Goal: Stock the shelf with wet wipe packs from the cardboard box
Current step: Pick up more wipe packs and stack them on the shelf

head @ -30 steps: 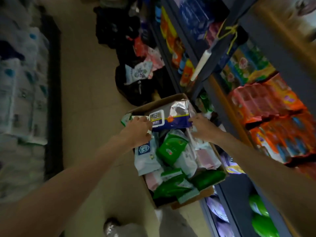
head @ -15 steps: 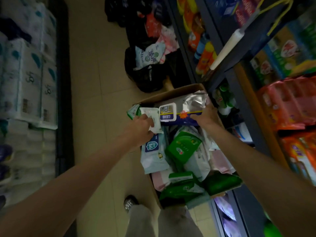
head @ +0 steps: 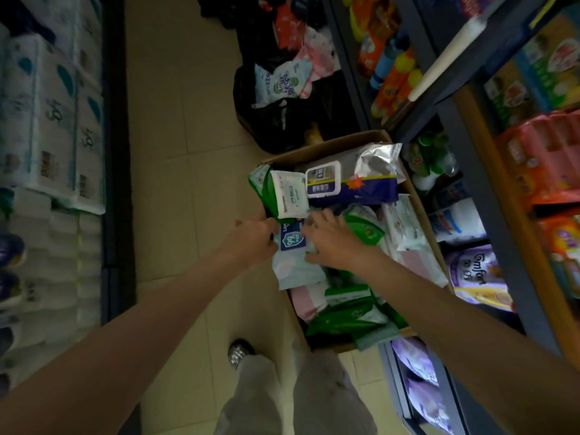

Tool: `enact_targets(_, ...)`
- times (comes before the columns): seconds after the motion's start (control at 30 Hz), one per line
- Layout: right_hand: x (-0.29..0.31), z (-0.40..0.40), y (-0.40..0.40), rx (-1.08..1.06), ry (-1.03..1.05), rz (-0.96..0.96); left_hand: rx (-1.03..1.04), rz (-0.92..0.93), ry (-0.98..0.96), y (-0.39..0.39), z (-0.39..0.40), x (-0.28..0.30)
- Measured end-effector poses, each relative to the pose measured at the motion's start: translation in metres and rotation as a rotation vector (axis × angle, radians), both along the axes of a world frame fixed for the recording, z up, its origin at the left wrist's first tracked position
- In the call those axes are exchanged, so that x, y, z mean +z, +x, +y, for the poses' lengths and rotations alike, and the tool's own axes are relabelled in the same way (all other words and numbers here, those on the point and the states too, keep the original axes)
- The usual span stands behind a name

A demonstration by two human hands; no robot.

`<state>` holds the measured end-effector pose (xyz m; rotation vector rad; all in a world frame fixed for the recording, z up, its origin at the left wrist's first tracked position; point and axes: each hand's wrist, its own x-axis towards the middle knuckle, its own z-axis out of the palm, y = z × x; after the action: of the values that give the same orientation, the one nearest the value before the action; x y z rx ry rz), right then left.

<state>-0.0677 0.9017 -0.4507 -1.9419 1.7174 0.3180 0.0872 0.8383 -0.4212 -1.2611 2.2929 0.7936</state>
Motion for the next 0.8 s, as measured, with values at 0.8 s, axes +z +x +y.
enact_targets(0.8, -0.069, 0.031, 0.021, 0.445, -0.372, 0.278, 0.104, -0.067, 0.105, 0.013, 0.023, -0.047)
